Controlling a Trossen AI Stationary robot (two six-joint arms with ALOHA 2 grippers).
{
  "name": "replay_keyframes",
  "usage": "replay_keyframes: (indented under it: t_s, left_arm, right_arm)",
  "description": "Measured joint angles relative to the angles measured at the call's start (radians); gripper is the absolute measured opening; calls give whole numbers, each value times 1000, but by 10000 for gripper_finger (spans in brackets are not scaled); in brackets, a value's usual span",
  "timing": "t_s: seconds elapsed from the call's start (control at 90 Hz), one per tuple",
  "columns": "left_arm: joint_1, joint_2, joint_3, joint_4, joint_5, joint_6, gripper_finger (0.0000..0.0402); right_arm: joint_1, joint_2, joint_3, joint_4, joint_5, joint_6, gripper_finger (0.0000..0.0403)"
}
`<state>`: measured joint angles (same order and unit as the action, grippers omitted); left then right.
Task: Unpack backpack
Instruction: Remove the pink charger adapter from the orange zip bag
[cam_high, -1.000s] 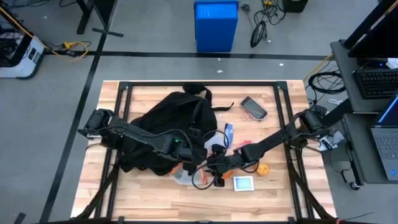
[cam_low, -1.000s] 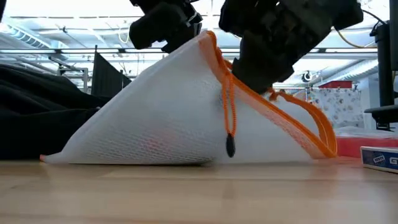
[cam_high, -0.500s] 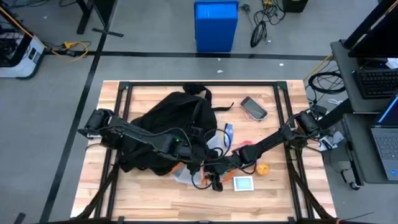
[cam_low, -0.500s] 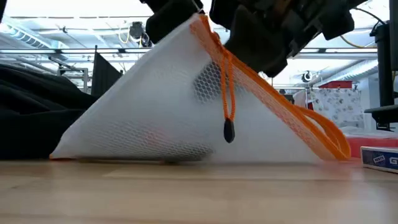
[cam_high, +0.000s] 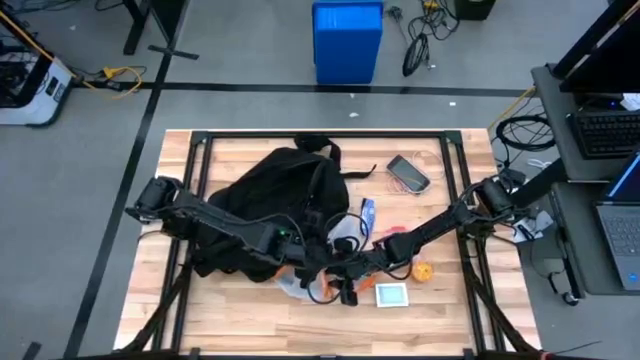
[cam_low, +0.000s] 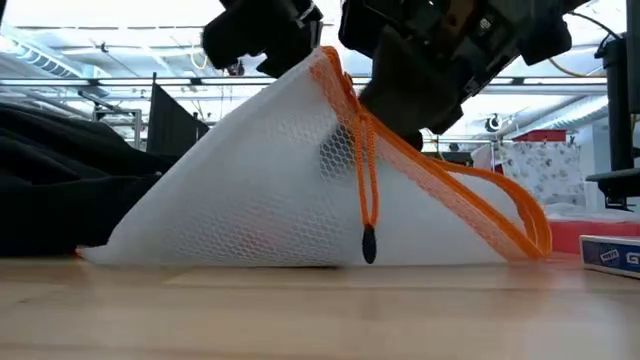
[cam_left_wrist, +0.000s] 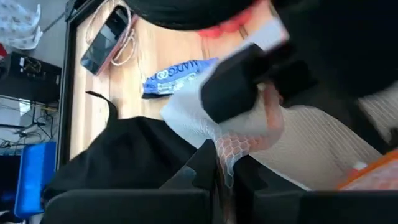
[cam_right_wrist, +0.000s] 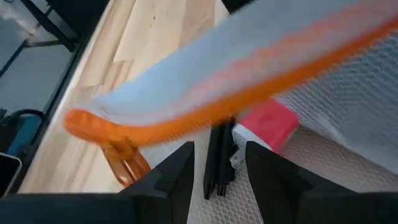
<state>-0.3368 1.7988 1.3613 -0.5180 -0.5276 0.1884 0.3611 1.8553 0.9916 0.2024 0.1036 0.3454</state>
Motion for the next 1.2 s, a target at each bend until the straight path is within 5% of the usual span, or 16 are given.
replay_keyframes:
  t_s: [0.444,0.7,1.2]
  left_arm:
    - [-98,-9,0,-53,-81,-93,138]
    - [-181,-53,2,-36,-51,-213,144]
    - [-277,-46,2,169,1,-393,144]
  right_arm:
    - [39,-121,0,-162,61,-61,130]
    - [60,-240,0,-279,311,-119,130]
    - [86,-256,0,-466,480,-206,130]
